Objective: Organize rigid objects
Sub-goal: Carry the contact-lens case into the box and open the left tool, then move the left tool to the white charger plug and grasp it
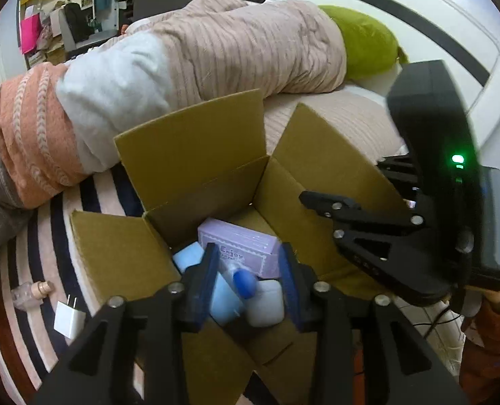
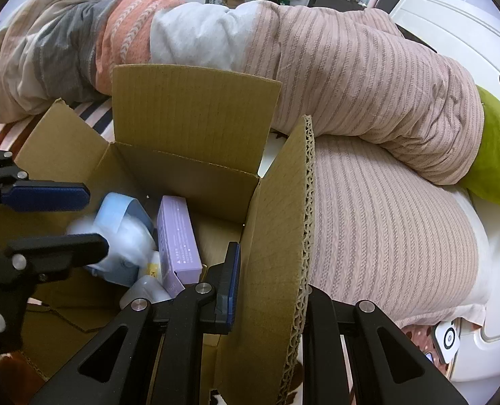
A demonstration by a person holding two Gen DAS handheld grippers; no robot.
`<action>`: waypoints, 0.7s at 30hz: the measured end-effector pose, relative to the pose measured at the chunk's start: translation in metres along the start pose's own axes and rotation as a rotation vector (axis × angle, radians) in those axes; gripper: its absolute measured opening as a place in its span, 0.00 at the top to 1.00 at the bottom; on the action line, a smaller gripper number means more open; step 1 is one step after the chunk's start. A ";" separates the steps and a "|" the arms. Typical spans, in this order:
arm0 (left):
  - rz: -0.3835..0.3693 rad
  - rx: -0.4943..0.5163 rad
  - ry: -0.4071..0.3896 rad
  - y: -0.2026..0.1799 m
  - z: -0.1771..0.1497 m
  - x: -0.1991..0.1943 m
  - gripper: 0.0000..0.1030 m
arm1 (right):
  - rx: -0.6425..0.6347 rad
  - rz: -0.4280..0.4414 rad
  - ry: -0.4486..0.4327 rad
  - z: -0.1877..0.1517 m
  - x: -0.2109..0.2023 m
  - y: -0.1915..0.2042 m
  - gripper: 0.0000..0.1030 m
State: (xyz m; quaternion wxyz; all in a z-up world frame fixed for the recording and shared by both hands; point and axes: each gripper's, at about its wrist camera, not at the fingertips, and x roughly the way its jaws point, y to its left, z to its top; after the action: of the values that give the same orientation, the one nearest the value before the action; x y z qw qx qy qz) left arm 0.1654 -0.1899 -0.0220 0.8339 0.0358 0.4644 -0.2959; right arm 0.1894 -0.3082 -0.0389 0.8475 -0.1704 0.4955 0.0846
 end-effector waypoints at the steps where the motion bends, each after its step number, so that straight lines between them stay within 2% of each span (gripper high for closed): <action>1: -0.009 -0.005 -0.022 0.003 0.000 -0.005 0.49 | 0.001 0.001 0.000 0.000 0.000 0.000 0.89; 3: -0.016 -0.011 -0.079 0.008 0.001 -0.017 0.23 | 0.003 0.003 0.001 0.000 0.000 -0.001 0.89; 7: 0.044 -0.015 -0.197 0.037 -0.007 -0.051 0.20 | 0.001 0.002 0.002 0.000 0.000 0.000 0.89; 9: 0.080 -0.047 -0.240 0.062 -0.011 -0.063 0.14 | 0.002 0.002 0.002 0.000 0.000 -0.001 0.89; 11: 0.137 -0.096 -0.275 0.090 -0.019 -0.073 0.12 | 0.003 0.003 0.003 0.000 0.000 -0.001 0.89; 16: 0.316 -0.220 -0.256 0.166 -0.051 -0.070 0.12 | 0.001 0.002 0.005 0.000 0.000 0.000 0.89; 19: 0.330 -0.291 -0.186 0.201 -0.077 -0.049 0.12 | 0.002 0.003 0.005 0.000 0.000 0.000 0.89; 21: 0.323 -0.285 -0.142 0.211 -0.093 -0.034 0.12 | 0.002 0.003 0.006 0.000 0.000 0.000 0.89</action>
State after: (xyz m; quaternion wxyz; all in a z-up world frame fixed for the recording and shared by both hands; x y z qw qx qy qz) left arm 0.1930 0.0303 -0.0925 0.8978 -0.0294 0.4297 -0.0915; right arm 0.1897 -0.3085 -0.0391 0.8460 -0.1692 0.4984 0.0851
